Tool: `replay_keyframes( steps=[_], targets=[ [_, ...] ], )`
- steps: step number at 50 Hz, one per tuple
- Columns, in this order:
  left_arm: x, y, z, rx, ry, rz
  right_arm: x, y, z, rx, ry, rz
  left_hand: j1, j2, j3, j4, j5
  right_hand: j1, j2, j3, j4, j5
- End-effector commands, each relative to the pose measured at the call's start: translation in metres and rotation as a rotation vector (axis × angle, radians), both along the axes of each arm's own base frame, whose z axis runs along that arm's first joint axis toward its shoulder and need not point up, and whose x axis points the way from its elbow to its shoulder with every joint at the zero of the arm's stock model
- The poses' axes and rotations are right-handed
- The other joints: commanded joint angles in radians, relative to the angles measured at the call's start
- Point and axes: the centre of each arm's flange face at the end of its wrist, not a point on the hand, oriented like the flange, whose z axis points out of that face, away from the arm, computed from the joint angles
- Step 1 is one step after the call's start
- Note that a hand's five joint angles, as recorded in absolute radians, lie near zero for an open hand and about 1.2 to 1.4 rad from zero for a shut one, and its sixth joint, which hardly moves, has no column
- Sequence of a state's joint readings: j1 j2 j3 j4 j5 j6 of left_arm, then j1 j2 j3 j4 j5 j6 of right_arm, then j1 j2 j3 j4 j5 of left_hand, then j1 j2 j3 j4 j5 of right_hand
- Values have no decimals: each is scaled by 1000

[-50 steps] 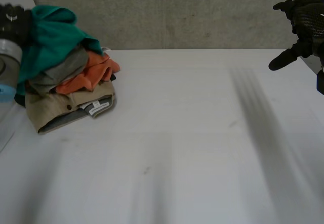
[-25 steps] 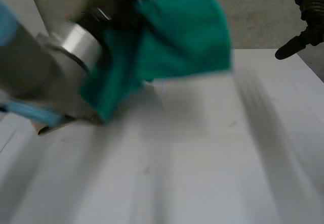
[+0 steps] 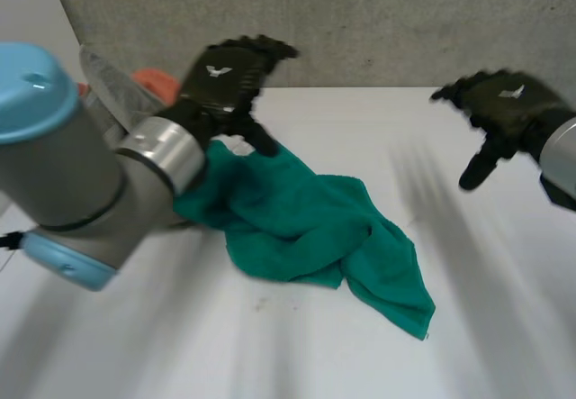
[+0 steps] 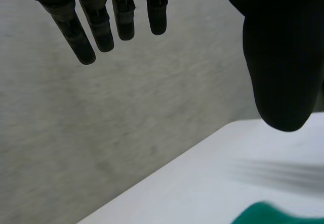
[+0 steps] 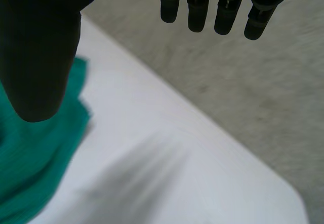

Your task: Fold the laundry.

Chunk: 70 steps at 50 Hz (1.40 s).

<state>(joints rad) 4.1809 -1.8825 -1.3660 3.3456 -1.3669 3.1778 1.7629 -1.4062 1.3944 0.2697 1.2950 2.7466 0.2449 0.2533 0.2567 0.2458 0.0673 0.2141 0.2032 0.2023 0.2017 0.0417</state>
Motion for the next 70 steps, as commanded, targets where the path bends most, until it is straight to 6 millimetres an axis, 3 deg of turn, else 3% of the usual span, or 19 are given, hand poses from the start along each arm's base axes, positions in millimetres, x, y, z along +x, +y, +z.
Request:
replay_keyframes(
  steps=[1,10,19,20,21,24,25,28,32,37,40,44,47,48,49,52,59,67,70],
  targets=[
    [54,-39,-12,-65,-158,180,34,34,-35,97,103,155,-5,-13,-17,-6,-2,-40,-29,-28,-27,-42],
    [109,-103,-65,-84,-448,339,83,52,-93,94,98,283,-31,-40,-43,-32,-28,-40,-29,-28,-27,-42],
    [115,-141,-108,-55,-516,320,97,37,-135,78,159,210,-8,-16,-20,-9,-5,20,31,32,32,18],
    [115,-144,-108,-60,-516,321,97,35,-136,76,162,200,12,4,1,11,16,143,154,154,155,141],
    [115,-146,-109,-59,-515,323,96,33,-138,75,168,189,77,68,65,76,80,513,524,525,525,511],
    [114,-151,-105,-79,-509,336,93,31,-137,72,172,175,923,915,911,922,926,1180,1191,1192,1193,1178],
    [113,-152,-101,-90,-500,340,92,31,-137,72,174,168,1149,1141,1137,1148,1152,1182,1193,1194,1195,1180],
    [114,-155,-91,-124,-487,363,91,31,-132,55,163,164,1151,1143,1140,1150,1154,1182,1193,1194,1195,1180],
    [121,-163,-66,-213,-454,462,86,34,-95,-39,135,152,1151,1143,1140,1150,1154,1182,1193,1194,1195,1180],
    [167,-189,-30,-331,-409,720,47,7,-77,-71,189,38,1151,1143,1140,1150,1154,1182,1193,1194,1195,1180],
    [185,-195,-28,-331,-413,781,33,-2,-77,-60,239,5,1151,1143,1140,1150,1154,1182,1193,1194,1195,1180],
    [182,-192,-38,-307,-423,749,15,-15,-78,-69,328,-32,1151,1143,1140,1150,1154,1182,1193,1194,1195,1180],
    [173,-183,-45,-289,-425,689,11,-21,-77,-91,370,-36,1024,1015,1012,1023,1027,1182,1193,1194,1195,1180],
    [170,-181,-47,-284,-428,672,12,-23,-76,-96,372,-37,825,817,813,824,828,1182,1193,1194,1195,1180],
    [164,-174,-46,-282,-426,633,14,-25,-76,-100,367,-35,364,355,352,363,367,1182,1193,1194,1195,1180],
    [153,-158,-38,-283,-418,576,16,-28,-79,-98,364,-31,-22,-30,-34,-23,-19,1182,1193,1194,1195,1180],
    [115,-93,-32,-255,-417,397,18,-35,-80,-122,357,-37,-5,-13,-17,-6,-2,1182,1193,1194,1195,1180],
    [62,22,-66,-187,-434,52,18,-35,-87,-108,351,-40,154,145,142,153,157,1182,1193,1194,1195,1180],
    [48,51,-80,-163,-444,-39,17,-34,-88,-103,351,-41,156,148,145,156,160,1182,1193,1194,1195,1180]
  ],
)
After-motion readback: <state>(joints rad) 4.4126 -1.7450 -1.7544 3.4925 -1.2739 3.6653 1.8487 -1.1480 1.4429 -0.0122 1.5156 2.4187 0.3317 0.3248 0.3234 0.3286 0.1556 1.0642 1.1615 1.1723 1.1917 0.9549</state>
